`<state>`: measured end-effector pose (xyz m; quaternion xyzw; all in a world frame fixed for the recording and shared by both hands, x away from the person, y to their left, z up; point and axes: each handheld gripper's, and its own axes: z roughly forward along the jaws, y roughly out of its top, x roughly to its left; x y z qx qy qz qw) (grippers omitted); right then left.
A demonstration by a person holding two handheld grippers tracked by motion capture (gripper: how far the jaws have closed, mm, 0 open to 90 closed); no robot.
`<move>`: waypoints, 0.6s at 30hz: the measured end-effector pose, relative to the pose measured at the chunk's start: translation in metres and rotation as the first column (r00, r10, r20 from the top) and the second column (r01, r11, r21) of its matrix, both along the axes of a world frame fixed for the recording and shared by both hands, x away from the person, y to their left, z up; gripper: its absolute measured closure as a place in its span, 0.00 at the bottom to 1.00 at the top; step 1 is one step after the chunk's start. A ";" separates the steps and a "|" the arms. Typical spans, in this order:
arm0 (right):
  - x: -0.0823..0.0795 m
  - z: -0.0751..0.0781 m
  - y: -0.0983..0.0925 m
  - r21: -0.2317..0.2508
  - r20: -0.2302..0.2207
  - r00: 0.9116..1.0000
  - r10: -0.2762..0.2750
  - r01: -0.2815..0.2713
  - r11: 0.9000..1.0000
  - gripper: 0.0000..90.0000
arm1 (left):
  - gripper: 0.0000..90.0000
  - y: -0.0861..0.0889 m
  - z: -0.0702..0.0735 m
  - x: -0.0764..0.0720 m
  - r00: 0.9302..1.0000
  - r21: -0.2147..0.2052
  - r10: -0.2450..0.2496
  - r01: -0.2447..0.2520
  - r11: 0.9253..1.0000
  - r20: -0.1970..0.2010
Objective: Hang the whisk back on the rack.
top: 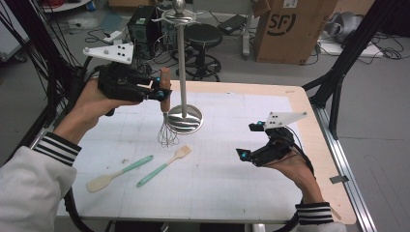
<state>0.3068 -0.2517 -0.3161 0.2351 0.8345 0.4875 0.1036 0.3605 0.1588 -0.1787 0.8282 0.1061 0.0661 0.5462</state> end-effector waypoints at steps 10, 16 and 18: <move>-0.016 -0.016 -0.035 0.031 0.014 0.998 -0.067 0.066 0.997 0.00 | 0.81 0.000 0.022 0.015 1.000 0.059 0.010 -0.008 0.998 -0.023; -0.022 -0.030 -0.040 0.033 0.023 0.994 -0.106 0.105 0.994 0.00 | 0.81 0.001 0.033 0.025 0.999 0.077 0.032 -0.029 0.997 -0.039; -0.022 -0.035 -0.042 0.045 0.030 0.993 -0.113 0.112 0.993 0.00 | 0.81 0.002 0.036 0.029 0.998 0.090 0.039 -0.035 0.995 -0.046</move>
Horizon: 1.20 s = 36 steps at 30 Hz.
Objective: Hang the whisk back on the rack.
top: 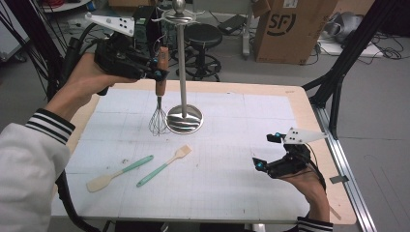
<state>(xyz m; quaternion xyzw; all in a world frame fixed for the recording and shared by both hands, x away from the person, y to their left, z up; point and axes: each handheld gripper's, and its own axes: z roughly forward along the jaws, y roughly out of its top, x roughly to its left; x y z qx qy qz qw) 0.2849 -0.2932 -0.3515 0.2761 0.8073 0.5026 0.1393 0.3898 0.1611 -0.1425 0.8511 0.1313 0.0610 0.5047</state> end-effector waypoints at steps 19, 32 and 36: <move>-0.003 -0.007 -0.002 0.024 0.029 1.000 0.000 -0.001 1.000 0.00 | 0.81 -0.013 0.016 0.035 1.000 0.036 0.024 -0.024 0.999 -0.006; -0.002 -0.004 -0.002 0.043 0.045 0.999 0.004 -0.006 0.999 0.00 | 0.81 -0.014 0.021 0.053 0.998 0.023 0.063 -0.063 0.998 -0.023; -0.002 -0.004 -0.001 0.042 0.046 0.999 0.006 -0.008 0.999 0.00 | 0.81 -0.016 0.020 0.055 0.997 0.023 0.064 -0.064 0.998 -0.033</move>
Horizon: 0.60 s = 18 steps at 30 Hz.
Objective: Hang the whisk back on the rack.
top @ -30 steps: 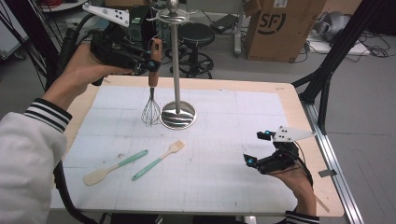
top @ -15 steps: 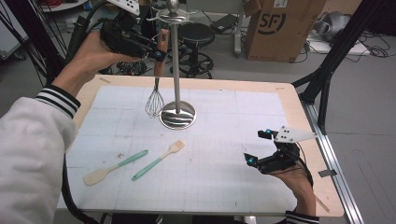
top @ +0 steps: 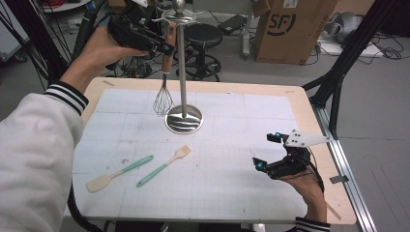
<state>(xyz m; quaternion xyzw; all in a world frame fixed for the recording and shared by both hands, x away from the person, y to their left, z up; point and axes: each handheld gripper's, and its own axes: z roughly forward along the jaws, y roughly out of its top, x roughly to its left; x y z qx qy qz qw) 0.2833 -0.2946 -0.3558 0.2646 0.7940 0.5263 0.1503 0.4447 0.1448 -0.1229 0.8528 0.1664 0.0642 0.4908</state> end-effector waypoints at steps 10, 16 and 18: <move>-0.001 0.001 0.001 0.002 0.004 1.000 0.003 -0.003 1.000 0.00 | 0.81 -0.008 0.004 0.005 1.000 0.005 0.002 -0.002 1.000 -0.004; -0.001 0.001 0.000 0.006 0.008 1.000 0.000 0.000 1.000 0.00 | 0.81 -0.008 0.001 0.010 1.000 0.006 0.021 -0.021 1.000 -0.017; -0.001 0.002 -0.001 0.005 0.005 1.000 -0.001 0.001 1.000 0.00 | 0.81 -0.009 0.001 0.011 1.000 0.007 0.023 -0.022 1.000 -0.016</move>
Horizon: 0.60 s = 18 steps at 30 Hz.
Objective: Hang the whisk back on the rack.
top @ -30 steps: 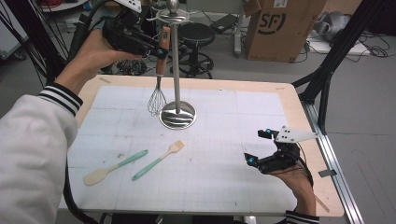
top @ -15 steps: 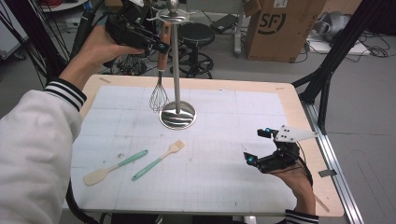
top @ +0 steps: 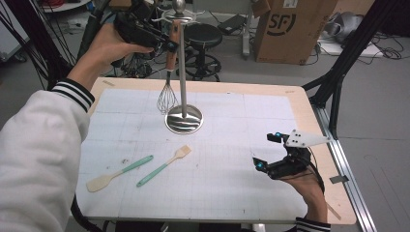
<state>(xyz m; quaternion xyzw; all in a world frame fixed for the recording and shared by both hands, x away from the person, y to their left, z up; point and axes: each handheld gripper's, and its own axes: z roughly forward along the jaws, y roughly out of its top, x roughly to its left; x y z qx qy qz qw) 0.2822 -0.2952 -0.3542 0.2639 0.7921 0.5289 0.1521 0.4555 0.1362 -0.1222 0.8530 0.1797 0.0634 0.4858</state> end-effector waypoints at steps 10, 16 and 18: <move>0.001 0.000 0.002 -0.004 0.006 1.000 0.007 -0.007 1.000 0.00 | 0.81 -0.005 -0.004 0.004 0.999 0.023 0.044 -0.044 0.999 -0.010; 0.000 0.000 0.001 -0.002 0.000 1.000 0.005 -0.005 1.000 0.00 | 0.81 -0.006 -0.006 0.003 0.999 0.043 0.051 -0.052 0.998 0.010; 0.000 0.000 0.001 -0.003 0.004 1.000 0.006 -0.006 1.000 0.00 | 0.80 -0.007 -0.006 0.002 0.999 0.047 0.048 -0.049 0.998 0.015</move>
